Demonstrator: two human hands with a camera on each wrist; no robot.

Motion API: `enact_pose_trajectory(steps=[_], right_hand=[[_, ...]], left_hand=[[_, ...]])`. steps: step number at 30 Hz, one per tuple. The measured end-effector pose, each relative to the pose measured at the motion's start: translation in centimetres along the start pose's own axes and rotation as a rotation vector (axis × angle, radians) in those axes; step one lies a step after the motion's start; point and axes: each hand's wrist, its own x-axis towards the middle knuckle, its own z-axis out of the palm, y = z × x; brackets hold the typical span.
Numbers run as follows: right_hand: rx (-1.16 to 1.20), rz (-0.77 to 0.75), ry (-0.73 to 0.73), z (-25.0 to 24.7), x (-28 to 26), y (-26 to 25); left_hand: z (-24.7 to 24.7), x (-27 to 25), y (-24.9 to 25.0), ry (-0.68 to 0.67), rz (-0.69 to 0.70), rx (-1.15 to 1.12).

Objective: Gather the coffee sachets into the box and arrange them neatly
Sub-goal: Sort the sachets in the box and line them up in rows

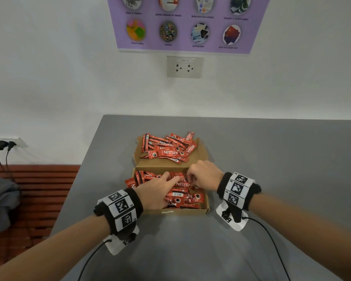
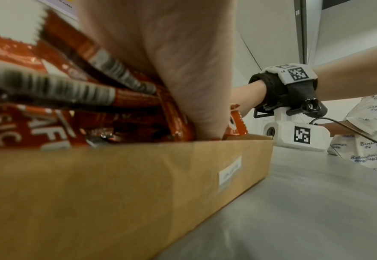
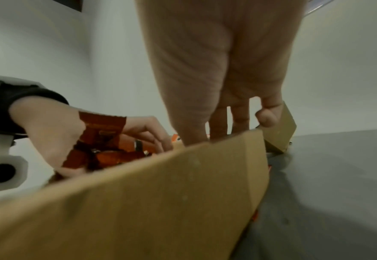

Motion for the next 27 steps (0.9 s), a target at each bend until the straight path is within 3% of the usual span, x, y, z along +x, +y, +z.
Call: enact_pose_trajectory(steps=[5,27], right_hand=[[-0.057,0.014,0.053,0.5,-0.1,0.0],[-0.119,0.166,0.174,1.9,0.6,-0.7]], left_hand=[[-0.3,0.1,0.1,-0.052,-0.016,0.033],[-0.3,-0.1,0.1,-0.03,-0.001,0.053]])
